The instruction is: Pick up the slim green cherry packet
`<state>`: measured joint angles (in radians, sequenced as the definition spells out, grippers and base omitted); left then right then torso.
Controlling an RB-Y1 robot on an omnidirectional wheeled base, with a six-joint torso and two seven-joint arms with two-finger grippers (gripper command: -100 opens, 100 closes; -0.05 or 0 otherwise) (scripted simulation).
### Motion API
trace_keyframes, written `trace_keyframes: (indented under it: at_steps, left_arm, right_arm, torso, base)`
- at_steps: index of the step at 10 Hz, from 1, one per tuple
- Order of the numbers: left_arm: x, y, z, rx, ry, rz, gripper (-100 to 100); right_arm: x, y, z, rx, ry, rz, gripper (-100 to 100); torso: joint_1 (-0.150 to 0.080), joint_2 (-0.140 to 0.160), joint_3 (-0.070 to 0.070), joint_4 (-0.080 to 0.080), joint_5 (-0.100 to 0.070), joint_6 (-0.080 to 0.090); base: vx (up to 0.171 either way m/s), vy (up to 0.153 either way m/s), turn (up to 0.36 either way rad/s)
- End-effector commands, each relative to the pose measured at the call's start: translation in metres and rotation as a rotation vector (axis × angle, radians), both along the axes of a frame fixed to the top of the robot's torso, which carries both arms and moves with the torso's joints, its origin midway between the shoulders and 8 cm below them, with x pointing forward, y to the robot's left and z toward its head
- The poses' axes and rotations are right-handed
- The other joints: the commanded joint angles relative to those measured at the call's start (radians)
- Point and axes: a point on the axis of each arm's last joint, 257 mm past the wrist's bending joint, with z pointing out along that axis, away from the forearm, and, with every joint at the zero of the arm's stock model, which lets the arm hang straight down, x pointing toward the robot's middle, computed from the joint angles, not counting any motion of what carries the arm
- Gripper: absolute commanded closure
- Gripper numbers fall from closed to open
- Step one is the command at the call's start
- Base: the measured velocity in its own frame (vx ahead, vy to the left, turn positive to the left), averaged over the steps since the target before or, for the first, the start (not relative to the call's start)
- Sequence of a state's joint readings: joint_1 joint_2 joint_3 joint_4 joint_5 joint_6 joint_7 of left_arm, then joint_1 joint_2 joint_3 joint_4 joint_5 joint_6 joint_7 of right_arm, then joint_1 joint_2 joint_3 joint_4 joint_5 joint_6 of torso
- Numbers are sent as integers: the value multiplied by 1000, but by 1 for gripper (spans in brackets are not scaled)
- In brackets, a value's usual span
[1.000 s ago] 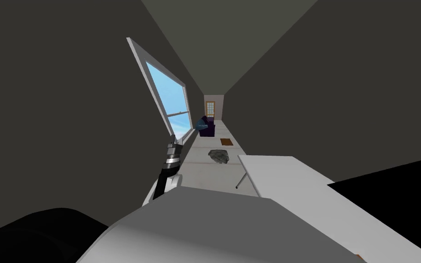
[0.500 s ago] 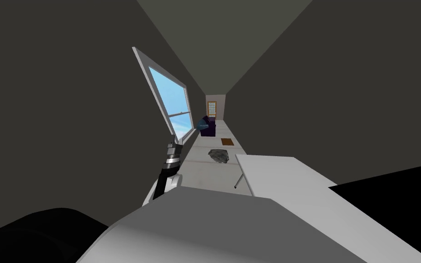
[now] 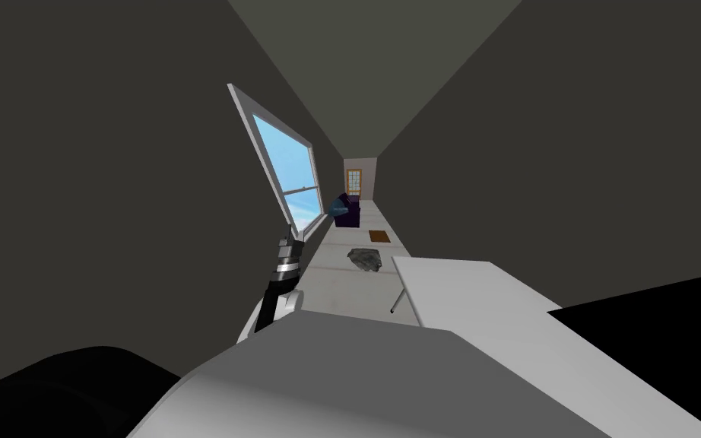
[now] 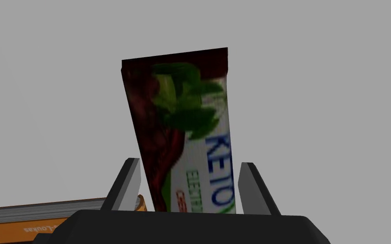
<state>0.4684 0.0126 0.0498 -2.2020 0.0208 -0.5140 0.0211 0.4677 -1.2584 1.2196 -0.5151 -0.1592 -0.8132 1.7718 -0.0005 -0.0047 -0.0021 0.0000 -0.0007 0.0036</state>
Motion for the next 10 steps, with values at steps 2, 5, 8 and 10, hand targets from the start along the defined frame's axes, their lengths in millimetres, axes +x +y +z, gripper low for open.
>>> trace_keyframes:
  at_steps: [2,5,8,10]
  left_arm:
    - [0,0,0,0,0,0,0]
    - [0,0,0,0,0,0,0]
    - [0,0,0,0,0,0,0]
    - [0,0,0,0,0,0,0]
  right_arm:
    - [0,0,0,0,0,-1,100]
    - [2,3,-4,0,-3,-5,100]
    - [0,-6,16,4,2,8,100]
    - [-1,-4,14,3,1,5,0]
  torso:
    - [0,0,0,0,0,0]
    - [0,0,0,0,0,0]
    - [1,-2,-1,0,-1,0]
    - [1,-2,-1,0,-1,-1]
  base:
    - [0,0,0]
    - [0,-2,0]
    - [32,13,-47]
    - [8,4,-8]
